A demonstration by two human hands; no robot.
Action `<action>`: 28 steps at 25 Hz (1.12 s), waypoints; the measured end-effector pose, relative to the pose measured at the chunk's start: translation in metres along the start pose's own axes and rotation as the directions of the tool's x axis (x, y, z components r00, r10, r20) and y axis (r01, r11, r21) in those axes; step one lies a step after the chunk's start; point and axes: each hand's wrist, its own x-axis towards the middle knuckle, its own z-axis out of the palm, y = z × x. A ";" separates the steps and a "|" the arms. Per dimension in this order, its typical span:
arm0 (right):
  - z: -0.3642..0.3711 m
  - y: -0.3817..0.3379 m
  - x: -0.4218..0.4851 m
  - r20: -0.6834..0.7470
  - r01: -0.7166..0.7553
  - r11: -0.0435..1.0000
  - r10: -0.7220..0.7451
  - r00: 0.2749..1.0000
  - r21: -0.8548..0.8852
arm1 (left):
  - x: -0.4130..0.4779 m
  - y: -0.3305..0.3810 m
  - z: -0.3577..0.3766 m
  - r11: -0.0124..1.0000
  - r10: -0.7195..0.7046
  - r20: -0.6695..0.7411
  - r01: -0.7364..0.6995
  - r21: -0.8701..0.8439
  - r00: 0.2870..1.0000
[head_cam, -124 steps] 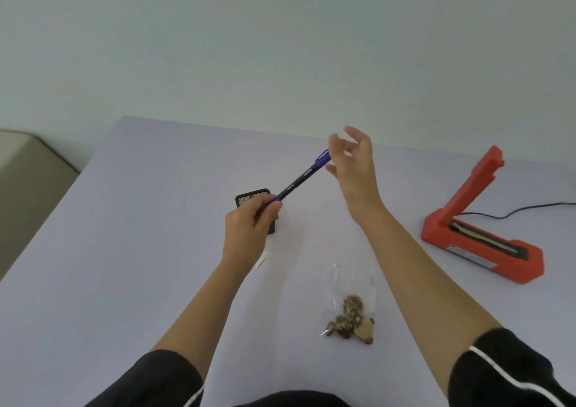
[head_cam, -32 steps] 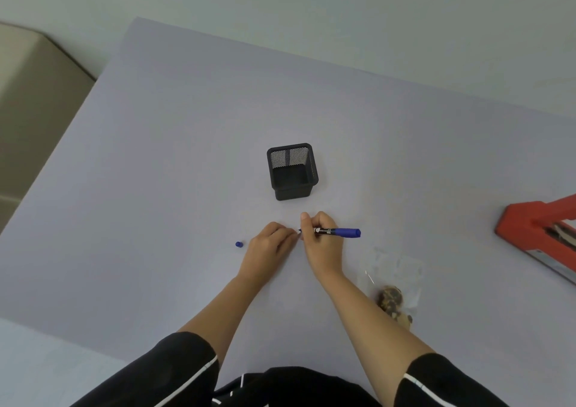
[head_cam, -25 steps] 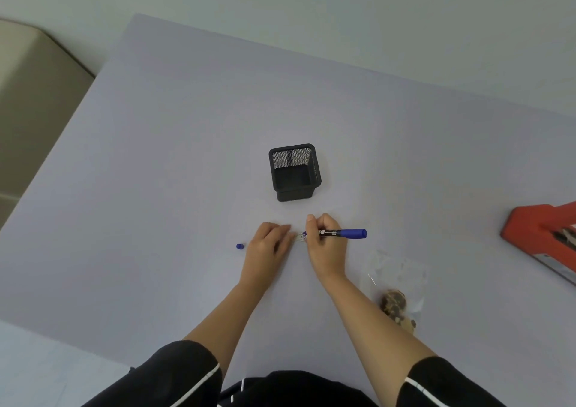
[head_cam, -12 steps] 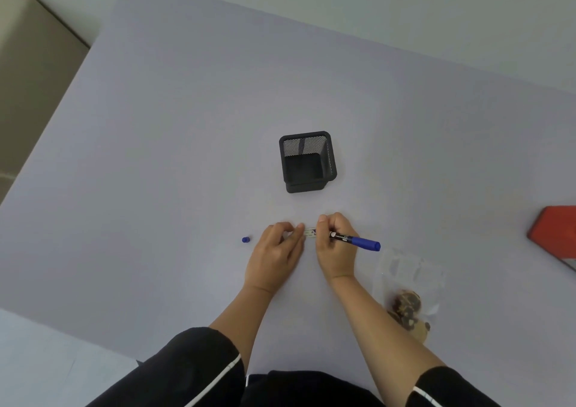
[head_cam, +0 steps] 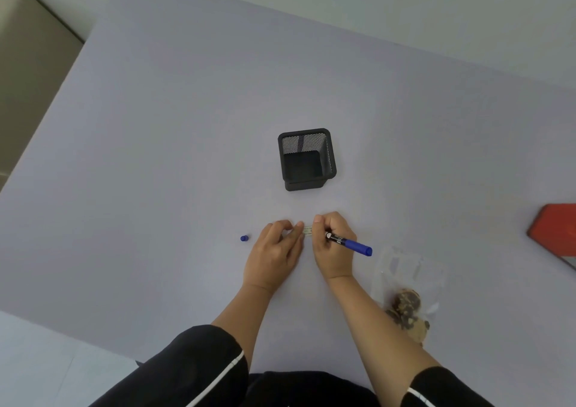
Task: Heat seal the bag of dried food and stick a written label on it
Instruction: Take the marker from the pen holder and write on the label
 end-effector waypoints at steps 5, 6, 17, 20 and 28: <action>0.000 0.000 0.000 0.007 0.004 1.000 -0.004 1.000 -0.005 | -0.001 0.000 -0.001 1.000 0.008 -0.008 -0.008 0.020 1.000; 0.000 0.001 -0.001 0.011 0.007 1.000 -0.007 1.000 0.001 | 0.000 0.000 -0.001 1.000 0.011 -0.007 -0.011 0.023 1.000; 0.000 0.002 -0.001 0.011 0.016 1.000 -0.015 1.000 -0.013 | -0.001 0.000 -0.001 1.000 0.014 -0.004 -0.014 0.021 1.000; 0.000 0.002 -0.001 0.013 0.011 1.000 -0.011 1.000 -0.002 | 0.000 0.000 0.000 1.000 0.019 -0.015 -0.018 0.023 1.000; 0.000 0.000 -0.002 0.014 0.003 1.000 -0.003 1.000 -0.029 | 0.000 0.001 0.000 1.000 0.017 -0.033 -0.017 -0.001 0.999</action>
